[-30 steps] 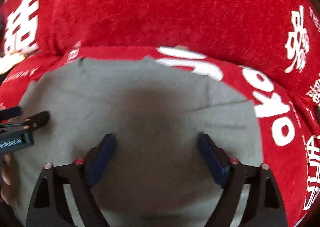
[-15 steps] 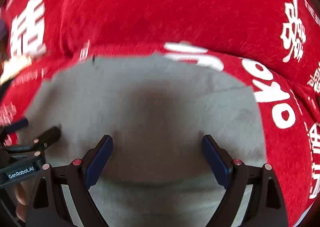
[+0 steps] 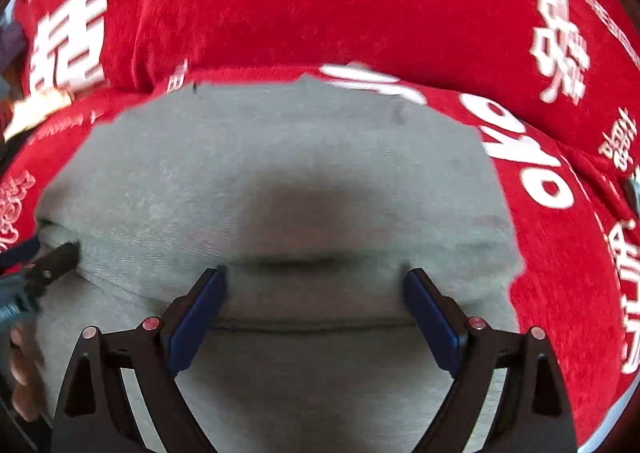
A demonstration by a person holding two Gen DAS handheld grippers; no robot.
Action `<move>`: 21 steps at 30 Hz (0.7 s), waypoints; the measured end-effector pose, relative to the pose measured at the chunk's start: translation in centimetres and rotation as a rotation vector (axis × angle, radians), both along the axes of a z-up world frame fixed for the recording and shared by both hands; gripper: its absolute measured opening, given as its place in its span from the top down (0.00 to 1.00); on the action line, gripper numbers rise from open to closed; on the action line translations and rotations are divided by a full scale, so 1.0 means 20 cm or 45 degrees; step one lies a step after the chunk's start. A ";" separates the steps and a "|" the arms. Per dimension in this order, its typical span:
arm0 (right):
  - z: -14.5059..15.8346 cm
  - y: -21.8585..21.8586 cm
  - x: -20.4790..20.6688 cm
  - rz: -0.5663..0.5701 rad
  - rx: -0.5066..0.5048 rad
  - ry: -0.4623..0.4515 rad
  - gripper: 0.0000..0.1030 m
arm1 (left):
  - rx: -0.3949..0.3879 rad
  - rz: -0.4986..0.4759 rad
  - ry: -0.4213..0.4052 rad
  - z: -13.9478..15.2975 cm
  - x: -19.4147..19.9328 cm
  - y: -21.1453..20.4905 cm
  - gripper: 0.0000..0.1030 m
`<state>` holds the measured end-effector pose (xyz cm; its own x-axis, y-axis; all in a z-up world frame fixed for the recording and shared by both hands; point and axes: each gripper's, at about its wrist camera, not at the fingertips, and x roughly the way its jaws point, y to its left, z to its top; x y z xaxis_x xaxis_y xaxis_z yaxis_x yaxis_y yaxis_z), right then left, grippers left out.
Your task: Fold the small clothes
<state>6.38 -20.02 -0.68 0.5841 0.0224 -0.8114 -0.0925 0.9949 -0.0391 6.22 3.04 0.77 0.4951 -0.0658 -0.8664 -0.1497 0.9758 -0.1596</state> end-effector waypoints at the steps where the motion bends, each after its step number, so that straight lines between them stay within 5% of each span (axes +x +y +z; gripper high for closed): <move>1: 0.00 -0.03 -0.02 -0.006 -0.008 -0.005 0.10 | 0.016 0.014 0.012 0.00 -0.03 0.04 0.00; 5: 0.00 -0.14 -0.11 -0.065 -0.026 0.061 0.08 | 0.095 0.016 0.017 0.01 -0.16 0.09 0.00; 8: 0.05 -0.16 -0.19 -0.079 0.062 0.027 0.08 | -0.002 0.058 -0.004 0.06 -0.22 0.10 0.00; 11: 0.06 -0.04 -0.18 -0.007 0.055 0.035 0.08 | -0.009 0.027 -0.011 0.06 -0.20 0.01 0.00; 14: 0.01 0.07 -0.18 0.093 -0.035 0.040 0.07 | 0.105 -0.054 0.044 -0.01 -0.19 -0.11 0.00; 21: 0.01 -0.07 -0.40 0.142 -0.024 -0.025 0.07 | 0.114 -0.064 -0.009 -0.01 -0.44 -0.05 0.00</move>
